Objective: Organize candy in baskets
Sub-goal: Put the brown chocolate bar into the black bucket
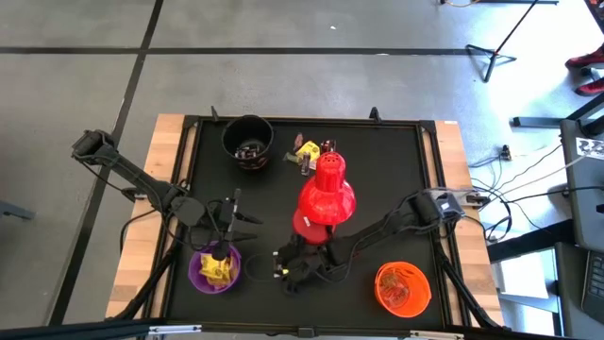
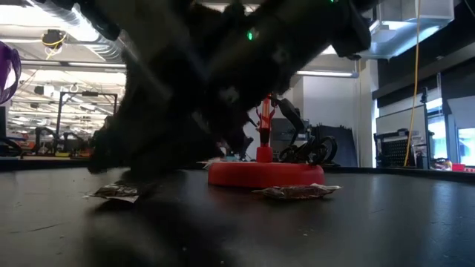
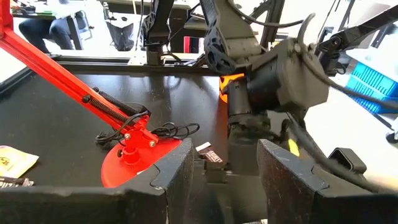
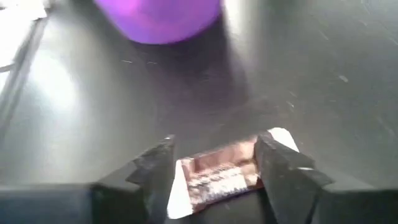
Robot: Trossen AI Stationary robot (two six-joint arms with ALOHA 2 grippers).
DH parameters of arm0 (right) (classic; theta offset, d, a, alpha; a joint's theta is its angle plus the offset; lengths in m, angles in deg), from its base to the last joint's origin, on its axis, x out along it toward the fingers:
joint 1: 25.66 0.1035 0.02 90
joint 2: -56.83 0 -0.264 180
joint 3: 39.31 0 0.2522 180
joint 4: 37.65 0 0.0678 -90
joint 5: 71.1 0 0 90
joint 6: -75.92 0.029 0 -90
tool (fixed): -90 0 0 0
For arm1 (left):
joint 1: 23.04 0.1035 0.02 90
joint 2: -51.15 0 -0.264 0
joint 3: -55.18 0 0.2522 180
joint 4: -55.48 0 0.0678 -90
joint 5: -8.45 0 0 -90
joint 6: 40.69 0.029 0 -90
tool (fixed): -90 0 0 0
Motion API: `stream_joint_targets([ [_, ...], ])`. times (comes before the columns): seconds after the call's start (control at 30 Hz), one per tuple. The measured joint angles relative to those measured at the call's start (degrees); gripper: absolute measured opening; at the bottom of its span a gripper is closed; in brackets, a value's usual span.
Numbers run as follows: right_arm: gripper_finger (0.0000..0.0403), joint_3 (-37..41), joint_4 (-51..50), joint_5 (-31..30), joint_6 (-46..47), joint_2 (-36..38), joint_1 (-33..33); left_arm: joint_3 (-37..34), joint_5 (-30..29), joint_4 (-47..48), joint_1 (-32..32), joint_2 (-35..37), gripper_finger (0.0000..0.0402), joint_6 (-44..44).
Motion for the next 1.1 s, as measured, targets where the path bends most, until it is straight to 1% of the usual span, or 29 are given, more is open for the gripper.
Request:
stream_joint_targets([
  [0.1, 0.0249, 0.0, -0.5, -2.5, 1.2, -0.7, 0.0, 0.0, 0.0, 0.0, 0.0, 0.0, 0.0167, 0.0],
  [0.17, 0.0251, -0.1, -1.9, -3.3, 1.2, -0.7, 0.0, 0.0, 0.0, 0.0, 0.0, 0.0, 0.0167, 0.0],
  [0.27, 0.0244, -0.2, -3.9, -3.6, 1.1, -0.7, 0.0, 0.0, 0.0, 0.0, 0.0, 0.0, 0.0167, 0.0],
  [0.4, 0.0218, -0.2, -7.2, -3.6, 1.2, -0.6, 0.0, 0.0, 0.0, 0.1, 0.0, 0.0, 0.0167, 0.0],
  [0.53, 0.0171, -0.3, -11.0, -3.5, 1.3, -0.5, 0.1, 0.0, 0.0, 0.1, 0.0, 0.0, 0.0167, 0.0],
  [0.63, 0.0120, -0.3, -12.4, -3.0, 1.4, -0.5, 0.1, 0.0, 0.0, 0.1, 0.0, 0.0, 0.0167, 0.0],
  [0.77, 0.0041, -0.2, -12.2, -1.8, 0.6, -0.5, 0.1, 0.0, 0.0, 0.1, 0.0, 0.0, 0.0167, 0.0],
  [0.8, 0.0024, -0.2, -12.1, -1.7, -0.2, -0.5, 0.1, 0.0, 0.0, 0.1, 0.0, 0.0, 0.0167, 0.0],
  [0.83, 0.0016, -0.1, -12.1, -1.5, -0.6, -0.2, 0.1, 0.0, 0.0, 0.1, 0.0, 0.0, 0.0167, 0.0],
  [0.9, 0.0017, -0.1, -11.7, -1.1, -1.4, -0.1, 0.1, 0.0, 0.0, 0.1, 0.0, 0.0, 0.0167, 0.0],
  [1.03, 0.0053, 0.0, -11.0, -1.2, -1.8, 0.6, 0.1, 0.0, 0.0, 0.1, 0.0, 0.0, 0.0167, 0.0],
  [1.1, 0.0059, 0.2, -11.1, -1.4, -2.2, 1.4, 0.1, 0.0, 0.0, 0.1, 0.0, 0.0, 0.0167, -0.2],
])
